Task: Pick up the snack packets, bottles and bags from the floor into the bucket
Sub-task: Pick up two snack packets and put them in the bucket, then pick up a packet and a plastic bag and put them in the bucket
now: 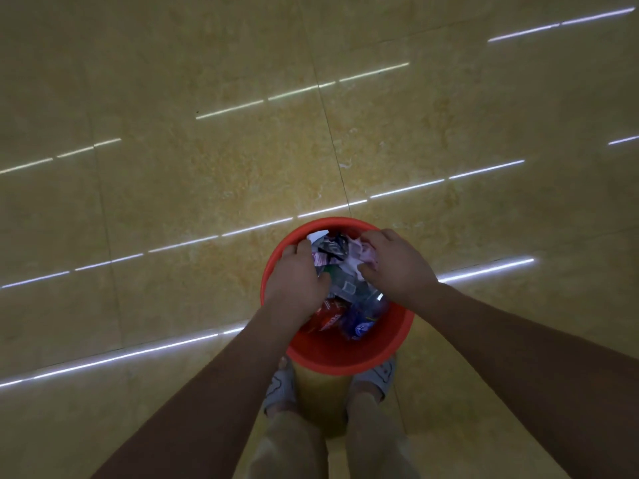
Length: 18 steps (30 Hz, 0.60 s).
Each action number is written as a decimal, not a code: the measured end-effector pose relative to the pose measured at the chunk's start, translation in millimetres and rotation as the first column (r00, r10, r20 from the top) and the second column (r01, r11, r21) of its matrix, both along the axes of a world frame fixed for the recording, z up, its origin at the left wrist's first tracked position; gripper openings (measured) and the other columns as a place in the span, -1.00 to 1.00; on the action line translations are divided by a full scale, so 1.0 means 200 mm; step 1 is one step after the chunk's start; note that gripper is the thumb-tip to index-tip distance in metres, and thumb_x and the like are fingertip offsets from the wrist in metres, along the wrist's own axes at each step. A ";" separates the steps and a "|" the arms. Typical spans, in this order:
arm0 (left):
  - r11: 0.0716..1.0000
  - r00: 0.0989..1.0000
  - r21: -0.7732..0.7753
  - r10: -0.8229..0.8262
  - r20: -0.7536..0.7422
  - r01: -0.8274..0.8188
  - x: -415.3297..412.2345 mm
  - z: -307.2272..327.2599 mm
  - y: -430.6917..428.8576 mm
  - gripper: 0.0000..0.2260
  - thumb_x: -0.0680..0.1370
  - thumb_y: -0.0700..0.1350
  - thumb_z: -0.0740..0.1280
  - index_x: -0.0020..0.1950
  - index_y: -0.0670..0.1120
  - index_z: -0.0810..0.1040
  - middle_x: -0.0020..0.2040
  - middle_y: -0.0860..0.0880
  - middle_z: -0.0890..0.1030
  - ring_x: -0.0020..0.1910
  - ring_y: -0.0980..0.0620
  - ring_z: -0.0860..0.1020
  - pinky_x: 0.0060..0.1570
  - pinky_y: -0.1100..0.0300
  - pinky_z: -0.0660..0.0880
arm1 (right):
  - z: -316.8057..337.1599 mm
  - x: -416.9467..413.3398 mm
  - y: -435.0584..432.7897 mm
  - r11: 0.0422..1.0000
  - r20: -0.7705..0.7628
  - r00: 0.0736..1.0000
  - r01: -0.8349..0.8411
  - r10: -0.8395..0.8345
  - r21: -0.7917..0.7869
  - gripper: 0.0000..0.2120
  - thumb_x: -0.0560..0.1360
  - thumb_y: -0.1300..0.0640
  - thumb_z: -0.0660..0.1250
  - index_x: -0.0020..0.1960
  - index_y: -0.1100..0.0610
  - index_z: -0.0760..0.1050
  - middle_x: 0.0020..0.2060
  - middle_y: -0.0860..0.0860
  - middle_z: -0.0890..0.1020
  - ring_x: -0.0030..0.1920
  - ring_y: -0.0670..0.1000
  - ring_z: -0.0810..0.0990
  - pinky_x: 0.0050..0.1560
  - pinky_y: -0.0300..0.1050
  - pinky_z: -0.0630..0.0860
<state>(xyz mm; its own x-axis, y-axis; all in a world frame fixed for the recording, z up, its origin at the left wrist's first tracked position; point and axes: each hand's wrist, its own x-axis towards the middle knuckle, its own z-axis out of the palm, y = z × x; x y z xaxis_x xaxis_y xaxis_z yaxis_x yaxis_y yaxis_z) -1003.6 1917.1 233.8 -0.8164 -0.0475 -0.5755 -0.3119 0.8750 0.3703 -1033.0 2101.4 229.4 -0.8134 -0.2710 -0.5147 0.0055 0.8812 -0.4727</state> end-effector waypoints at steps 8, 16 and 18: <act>0.997 0.996 -0.021 -0.072 -0.057 0.071 -0.13 0.32 0.06 -0.38 0.50 0.05 0.37 0.48 -0.08 0.24 0.36 -0.12 0.37 0.24 -0.16 0.46 0.07 -0.03 0.51 | 0.27 -0.06 0.12 0.999 -0.051 0.998 0.038 -0.037 0.028 -0.44 0.49 -0.03 0.37 0.42 0.05 0.31 0.29 0.05 0.43 0.21 0.10 0.48 0.13 0.02 0.51; 0.979 0.971 0.023 -0.197 -0.134 0.202 -0.15 0.73 0.12 -0.31 0.50 0.07 0.38 0.54 -0.05 0.15 0.44 -0.10 0.31 0.33 -0.13 0.40 0.16 -0.05 0.50 | 0.70 0.03 0.18 0.983 -0.053 0.986 0.164 -0.160 0.087 -0.32 0.47 -0.17 0.38 0.48 0.03 0.22 0.38 0.04 0.37 0.30 0.10 0.42 0.21 0.07 0.50; 0.964 0.951 0.027 -0.255 -0.173 0.263 -0.15 0.86 0.11 -0.30 0.50 0.08 0.38 0.54 -0.06 0.15 0.45 -0.10 0.30 0.34 -0.13 0.40 0.15 -0.01 0.50 | 0.83 0.07 0.18 0.973 -0.082 0.974 0.216 -0.210 0.085 -0.30 0.47 -0.20 0.37 0.48 0.03 0.22 0.38 0.04 0.36 0.31 0.11 0.42 0.21 0.07 0.50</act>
<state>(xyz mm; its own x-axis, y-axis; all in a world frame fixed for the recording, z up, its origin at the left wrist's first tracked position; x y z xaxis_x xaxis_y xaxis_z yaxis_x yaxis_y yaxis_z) -1034.4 1939.1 406.8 -0.8812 0.2031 -0.4268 -0.0074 0.8969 0.4422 -1019.2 2138.0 395.0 -0.8829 -0.0413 -0.4678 0.1670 0.9034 -0.3949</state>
